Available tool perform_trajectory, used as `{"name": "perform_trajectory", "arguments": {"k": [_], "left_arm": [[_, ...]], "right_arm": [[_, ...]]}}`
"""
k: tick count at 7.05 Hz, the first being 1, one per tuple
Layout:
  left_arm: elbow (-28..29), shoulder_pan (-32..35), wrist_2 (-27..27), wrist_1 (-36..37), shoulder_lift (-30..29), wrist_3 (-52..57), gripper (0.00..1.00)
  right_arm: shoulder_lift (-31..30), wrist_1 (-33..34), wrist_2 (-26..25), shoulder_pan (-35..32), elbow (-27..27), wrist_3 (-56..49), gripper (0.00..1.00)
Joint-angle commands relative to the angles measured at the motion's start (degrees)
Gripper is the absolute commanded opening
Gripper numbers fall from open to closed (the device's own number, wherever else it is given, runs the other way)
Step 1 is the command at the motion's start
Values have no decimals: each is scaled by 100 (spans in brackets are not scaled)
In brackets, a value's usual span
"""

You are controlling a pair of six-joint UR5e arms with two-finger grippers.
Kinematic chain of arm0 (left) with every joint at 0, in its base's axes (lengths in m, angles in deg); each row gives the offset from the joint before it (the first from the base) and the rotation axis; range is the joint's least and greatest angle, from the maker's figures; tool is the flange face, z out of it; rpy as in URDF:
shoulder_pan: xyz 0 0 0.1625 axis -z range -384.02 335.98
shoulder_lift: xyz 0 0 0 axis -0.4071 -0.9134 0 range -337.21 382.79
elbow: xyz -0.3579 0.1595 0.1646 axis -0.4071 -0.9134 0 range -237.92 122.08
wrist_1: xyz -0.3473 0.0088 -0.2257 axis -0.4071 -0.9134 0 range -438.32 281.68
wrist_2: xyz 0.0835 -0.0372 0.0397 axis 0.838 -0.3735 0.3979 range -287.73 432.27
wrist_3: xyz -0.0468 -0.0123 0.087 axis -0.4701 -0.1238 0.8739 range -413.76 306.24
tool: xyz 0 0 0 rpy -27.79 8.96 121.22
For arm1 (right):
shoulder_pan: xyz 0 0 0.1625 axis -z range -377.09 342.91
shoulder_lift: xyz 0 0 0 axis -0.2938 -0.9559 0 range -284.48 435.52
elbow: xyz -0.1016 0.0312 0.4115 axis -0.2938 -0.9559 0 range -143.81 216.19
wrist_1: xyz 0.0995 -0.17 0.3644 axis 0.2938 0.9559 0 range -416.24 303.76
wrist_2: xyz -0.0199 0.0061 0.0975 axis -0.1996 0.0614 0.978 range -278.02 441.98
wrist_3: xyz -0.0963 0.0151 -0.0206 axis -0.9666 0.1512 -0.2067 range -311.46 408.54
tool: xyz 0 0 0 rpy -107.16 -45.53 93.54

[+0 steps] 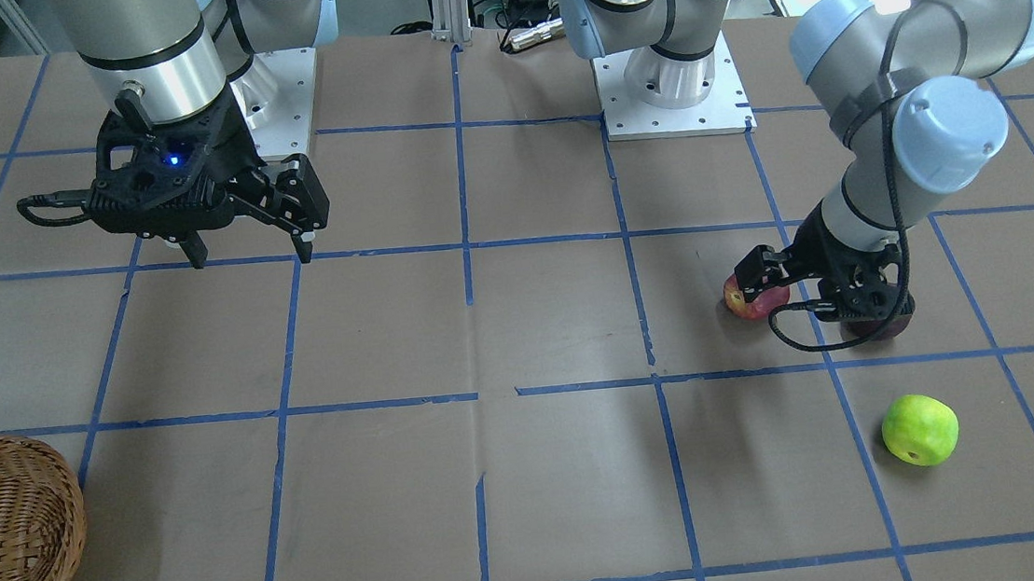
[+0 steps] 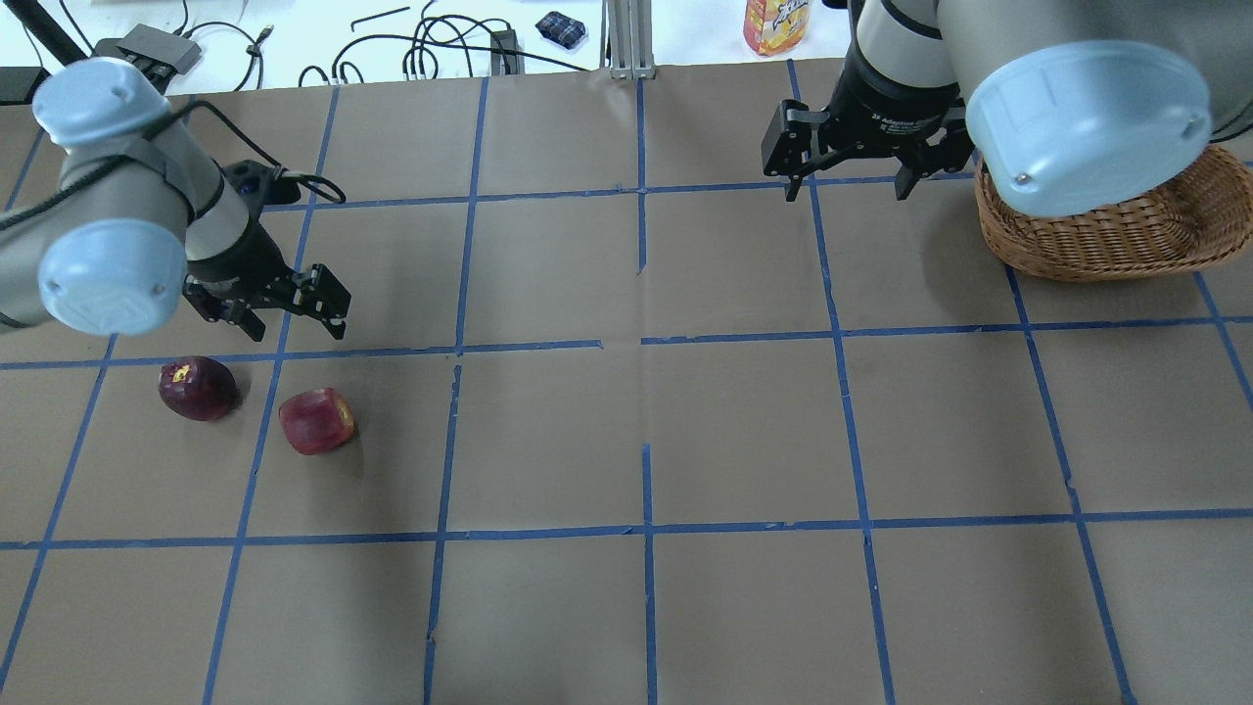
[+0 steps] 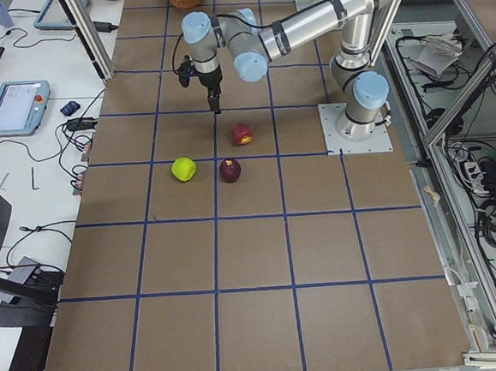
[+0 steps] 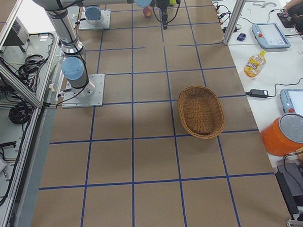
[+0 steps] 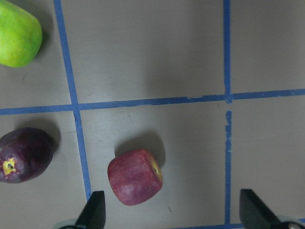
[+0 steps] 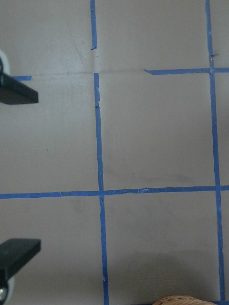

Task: Put all apples into basket
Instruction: 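Close the left gripper around the red apple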

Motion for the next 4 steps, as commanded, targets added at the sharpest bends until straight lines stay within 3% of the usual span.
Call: {"name": "perform_trajectory", "arguments": {"k": [1, 3, 4], "left_arm": [[-667, -124, 111, 853, -230, -23, 100], [-948, -309, 102, 1449, -451, -180, 96], [-958, -353, 120, 1417, -469, -190, 69]], "right_arm": [[-14, 5, 3, 0, 35, -7, 100], [-22, 5, 3, 60, 79, -76, 100], [-40, 5, -15, 26, 71, -216, 100]]}}
